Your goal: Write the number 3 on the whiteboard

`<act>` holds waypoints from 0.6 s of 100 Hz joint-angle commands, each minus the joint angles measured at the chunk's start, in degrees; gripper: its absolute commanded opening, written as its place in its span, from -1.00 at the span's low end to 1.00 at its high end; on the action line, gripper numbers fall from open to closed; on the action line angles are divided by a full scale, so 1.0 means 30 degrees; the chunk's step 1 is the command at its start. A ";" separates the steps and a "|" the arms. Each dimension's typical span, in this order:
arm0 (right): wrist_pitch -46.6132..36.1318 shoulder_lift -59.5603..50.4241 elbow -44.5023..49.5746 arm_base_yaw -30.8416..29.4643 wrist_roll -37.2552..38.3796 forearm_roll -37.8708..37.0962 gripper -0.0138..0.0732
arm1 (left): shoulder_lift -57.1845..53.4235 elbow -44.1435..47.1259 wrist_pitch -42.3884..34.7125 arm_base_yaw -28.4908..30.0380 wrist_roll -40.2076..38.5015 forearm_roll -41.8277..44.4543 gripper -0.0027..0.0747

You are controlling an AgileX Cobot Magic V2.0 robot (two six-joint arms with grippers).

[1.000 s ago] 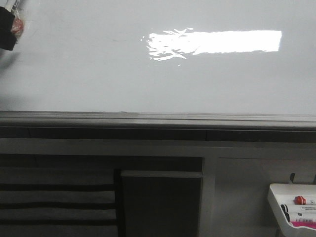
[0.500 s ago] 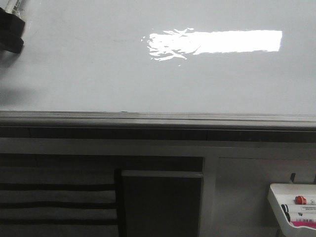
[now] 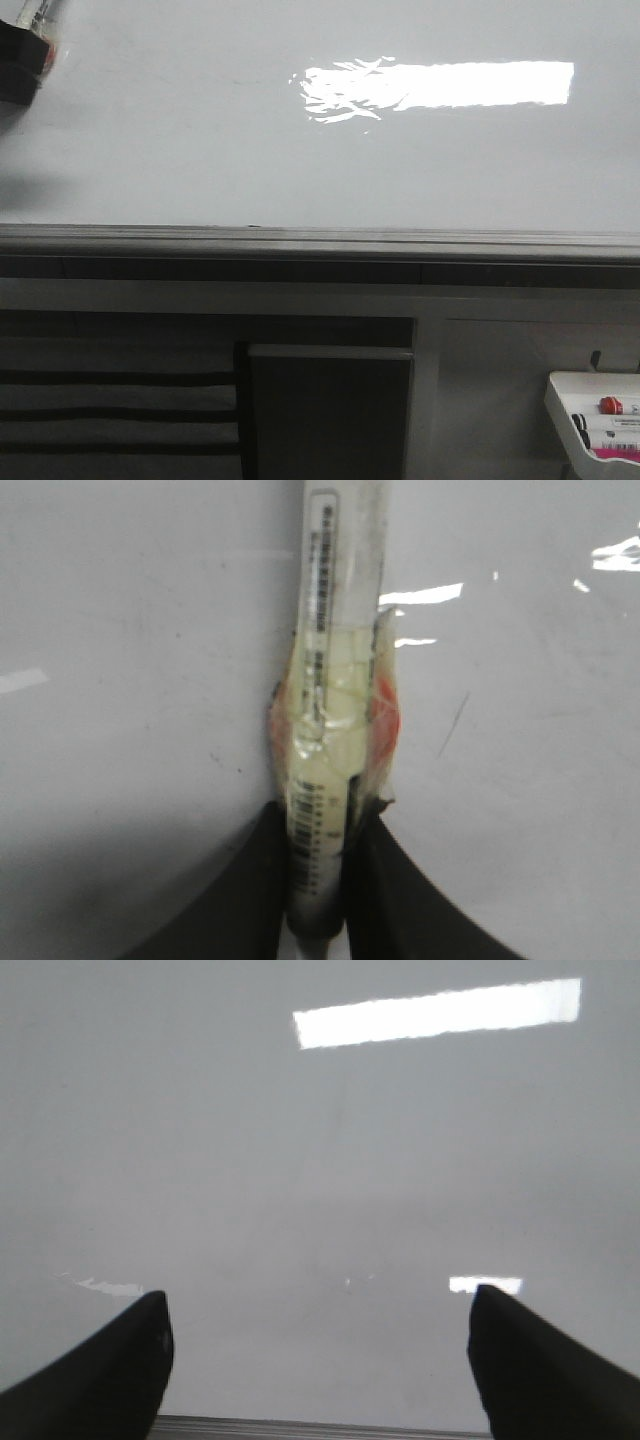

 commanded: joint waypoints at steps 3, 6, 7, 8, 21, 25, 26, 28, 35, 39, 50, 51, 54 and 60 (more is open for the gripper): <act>-0.1648 0.0327 -0.0651 -0.0119 -0.0195 -0.0022 0.57 | -0.0251 -0.0622 -0.1352 -0.0151 -0.0046 -0.0038 -0.93; -0.1504 0.0327 -0.0692 -0.0119 -0.0195 0.0031 0.57 | -0.0323 -0.0622 -0.1311 -0.0151 -0.0046 -0.0038 -0.95; -0.1472 0.0327 -0.0692 -0.0119 -0.0195 0.0066 0.57 | -0.0322 -0.0622 -0.1263 -0.0151 -0.0046 -0.0038 -0.95; -0.1385 0.0327 -0.0747 -0.0119 -0.0195 0.0133 0.57 | -0.0375 -0.0622 -0.1161 -0.0151 -0.0046 -0.0038 -0.97; 0.0477 0.0629 -0.1665 -0.0119 -0.0195 0.0505 0.57 | -0.1124 -0.0979 0.1182 -0.0151 0.0394 -0.0012 -0.98; 0.1205 0.0869 -0.2090 -0.0119 -0.0195 0.0517 0.57 | -0.1355 -0.1251 0.2609 -0.0205 0.0704 0.0005 -0.98; 0.1313 0.0919 -0.2234 -0.0119 -0.0195 0.0554 0.57 | -0.1443 -0.1365 0.3124 -0.0226 0.0785 0.0005 -0.98; 0.1662 0.1078 -0.2381 -0.0119 -0.0195 0.0606 0.57 | -0.1577 -0.1558 0.3632 -0.0275 0.1003 0.0005 -0.98; 0.2806 0.1749 -0.3160 -0.0119 -0.0329 0.0781 0.57 | -0.2007 -0.2313 0.6265 -0.0608 0.2208 0.0005 -0.98; 0.3624 0.2250 -0.3674 -0.0119 -0.0931 0.1100 0.57 | -0.2182 -0.2756 0.7970 -0.0889 0.3154 -0.0079 -0.98; 0.5558 0.3820 -0.5027 -0.0119 -0.3734 0.3347 0.57 | -0.2553 -0.4231 1.1762 -0.1954 0.5371 -0.0809 -0.98; 0.5668 0.4063 -0.5107 -0.0119 -0.3995 0.3557 0.57 | -0.2568 -0.4419 1.1979 -0.2027 0.5722 -0.0892 -0.98; 0.6145 0.4557 -0.5491 -0.0085 -0.5130 0.4750 0.57 | -0.2612 -0.4792 1.3047 -0.2322 0.6515 -0.1276 -0.98; 0.7499 0.5756 -0.6118 -0.0085 -0.8265 0.7162 0.57 | -0.2612 -0.5597 1.5008 -0.3107 0.8722 -0.2465 -0.98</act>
